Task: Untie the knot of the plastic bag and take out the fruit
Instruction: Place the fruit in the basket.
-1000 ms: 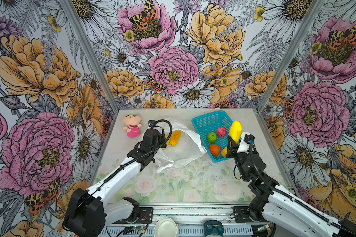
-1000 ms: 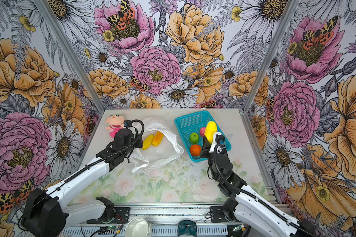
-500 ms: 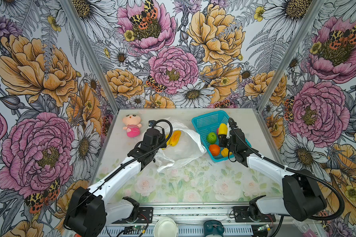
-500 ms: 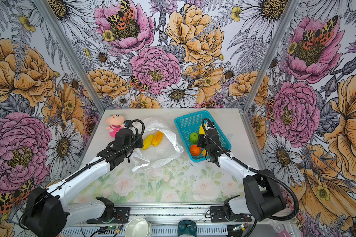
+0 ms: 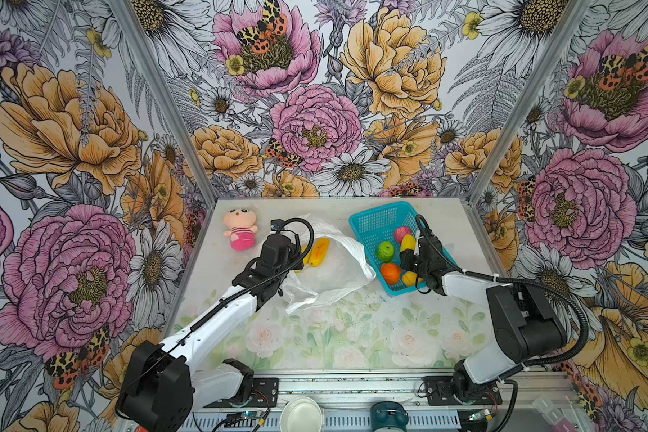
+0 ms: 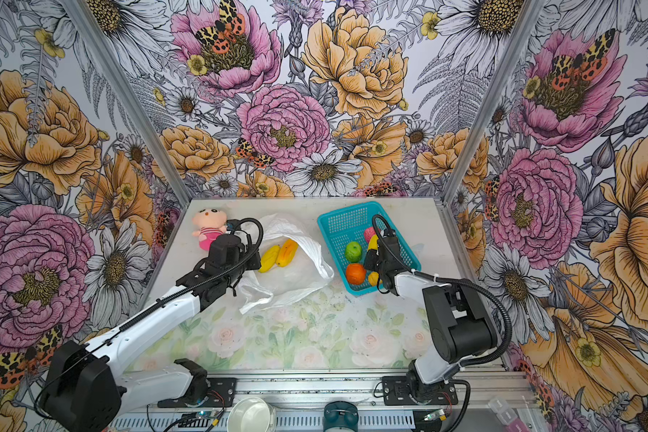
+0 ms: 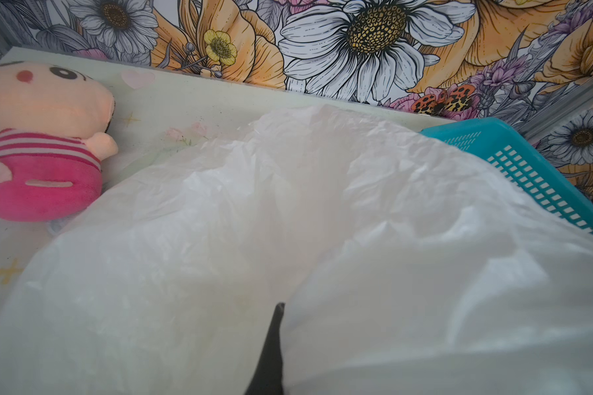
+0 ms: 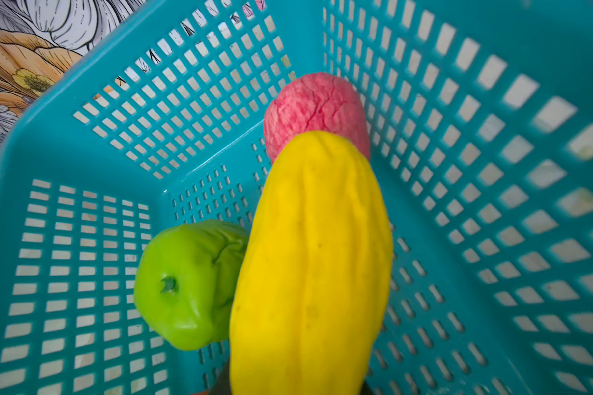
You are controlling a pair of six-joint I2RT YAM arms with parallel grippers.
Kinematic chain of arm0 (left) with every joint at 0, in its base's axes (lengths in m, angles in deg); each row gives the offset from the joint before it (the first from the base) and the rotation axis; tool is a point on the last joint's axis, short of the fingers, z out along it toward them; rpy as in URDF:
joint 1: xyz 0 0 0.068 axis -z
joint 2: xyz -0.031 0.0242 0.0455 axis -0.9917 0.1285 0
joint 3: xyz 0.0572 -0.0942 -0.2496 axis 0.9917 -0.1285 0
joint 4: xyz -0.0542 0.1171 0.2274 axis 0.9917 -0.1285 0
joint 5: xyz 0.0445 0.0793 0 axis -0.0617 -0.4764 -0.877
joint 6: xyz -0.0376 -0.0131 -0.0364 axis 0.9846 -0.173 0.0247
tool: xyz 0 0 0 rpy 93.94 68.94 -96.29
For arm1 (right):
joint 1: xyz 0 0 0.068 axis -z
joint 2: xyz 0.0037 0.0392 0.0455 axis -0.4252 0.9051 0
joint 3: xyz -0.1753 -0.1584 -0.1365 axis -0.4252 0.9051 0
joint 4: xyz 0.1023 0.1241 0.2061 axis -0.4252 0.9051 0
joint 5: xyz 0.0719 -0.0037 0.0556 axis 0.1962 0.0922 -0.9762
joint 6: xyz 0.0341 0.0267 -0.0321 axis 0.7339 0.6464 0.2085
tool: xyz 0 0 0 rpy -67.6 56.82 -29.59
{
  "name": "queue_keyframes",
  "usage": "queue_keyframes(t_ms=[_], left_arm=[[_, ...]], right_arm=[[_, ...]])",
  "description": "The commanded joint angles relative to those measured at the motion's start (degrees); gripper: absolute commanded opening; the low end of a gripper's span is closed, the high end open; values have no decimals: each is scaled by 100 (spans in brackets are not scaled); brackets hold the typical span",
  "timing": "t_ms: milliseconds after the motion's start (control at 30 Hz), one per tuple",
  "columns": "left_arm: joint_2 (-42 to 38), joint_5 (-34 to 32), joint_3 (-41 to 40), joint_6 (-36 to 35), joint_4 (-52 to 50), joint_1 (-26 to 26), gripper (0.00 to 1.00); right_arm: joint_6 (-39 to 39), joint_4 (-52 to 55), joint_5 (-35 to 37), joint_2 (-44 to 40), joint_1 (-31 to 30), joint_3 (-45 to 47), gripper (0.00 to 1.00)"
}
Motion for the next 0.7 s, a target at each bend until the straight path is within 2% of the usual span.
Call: queue_keyframes(t_ms=[0, 100, 233, 533, 667], left_arm=[[-70, 106, 47, 40, 68, -51, 0], [-67, 106, 48, 40, 72, -49, 0], [-56, 90, 54, 40, 58, -57, 0], [-35, 106, 53, 44, 85, -59, 0], [-11, 106, 55, 49, 84, -66, 0]], right_arm=[[32, -353, -108, -95, 7, 53, 46], [21, -573, -134, -372, 3, 287, 64], [48, -906, -104, -981, 1, 729, 74], [68, -888, 201, -3009, -58, 1539, 77], [-101, -636, 388, -3884, -531, 1598, 74]])
